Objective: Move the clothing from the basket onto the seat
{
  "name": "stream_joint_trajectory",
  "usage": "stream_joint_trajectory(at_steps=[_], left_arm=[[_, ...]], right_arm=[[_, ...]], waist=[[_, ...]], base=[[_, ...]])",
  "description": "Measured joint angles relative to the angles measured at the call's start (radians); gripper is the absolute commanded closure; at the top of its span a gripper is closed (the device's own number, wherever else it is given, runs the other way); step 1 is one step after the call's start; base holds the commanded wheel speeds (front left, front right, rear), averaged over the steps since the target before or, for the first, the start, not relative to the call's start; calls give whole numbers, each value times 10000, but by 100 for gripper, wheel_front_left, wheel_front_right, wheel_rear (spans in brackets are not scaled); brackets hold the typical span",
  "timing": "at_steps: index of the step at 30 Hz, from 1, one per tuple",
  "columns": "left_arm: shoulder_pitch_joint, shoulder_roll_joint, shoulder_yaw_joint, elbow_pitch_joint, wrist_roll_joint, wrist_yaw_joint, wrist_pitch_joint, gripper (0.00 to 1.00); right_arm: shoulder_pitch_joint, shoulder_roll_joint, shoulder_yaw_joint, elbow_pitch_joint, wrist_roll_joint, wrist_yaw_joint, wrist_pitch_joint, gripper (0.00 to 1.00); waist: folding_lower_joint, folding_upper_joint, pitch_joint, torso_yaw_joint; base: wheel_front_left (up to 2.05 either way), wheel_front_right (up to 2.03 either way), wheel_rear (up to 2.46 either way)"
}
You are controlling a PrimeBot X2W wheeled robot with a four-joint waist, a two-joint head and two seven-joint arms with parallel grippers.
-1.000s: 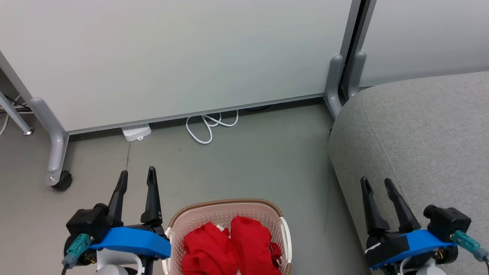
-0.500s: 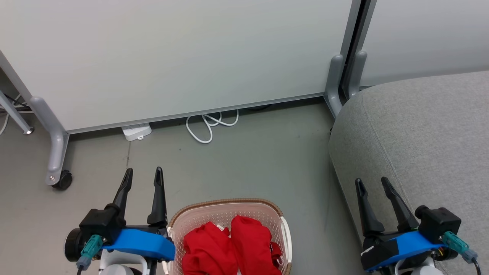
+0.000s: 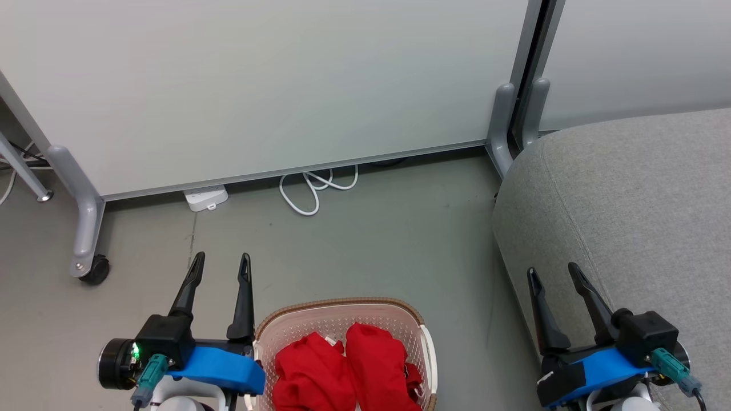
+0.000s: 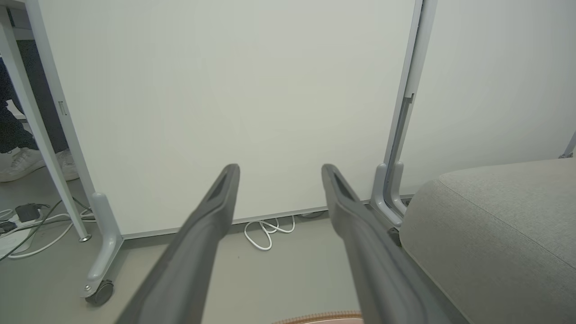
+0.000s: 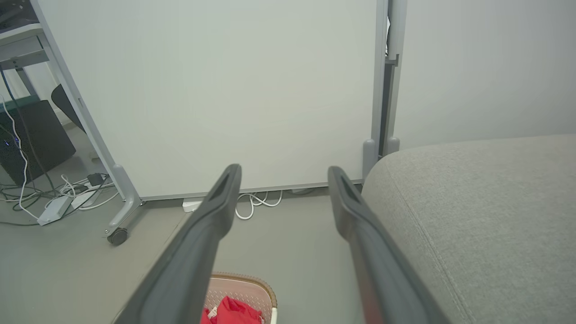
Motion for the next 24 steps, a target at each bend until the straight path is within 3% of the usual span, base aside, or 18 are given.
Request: stream_joint_trajectory(at_steps=[13,24], left_arm=[[-1,-10,29,219,792,-58,-221,0],[-12,-15,81,384,744,-90,-221,0]], right_arm=[[-6,-4,-71,35,-805,10,-215,0],[-4,-6,-148,113,-732,10,-219,0]], waist=[[0,0,3,-15],[0,0,-21,-22]], base=[[0,0,0],[0,0,0]])
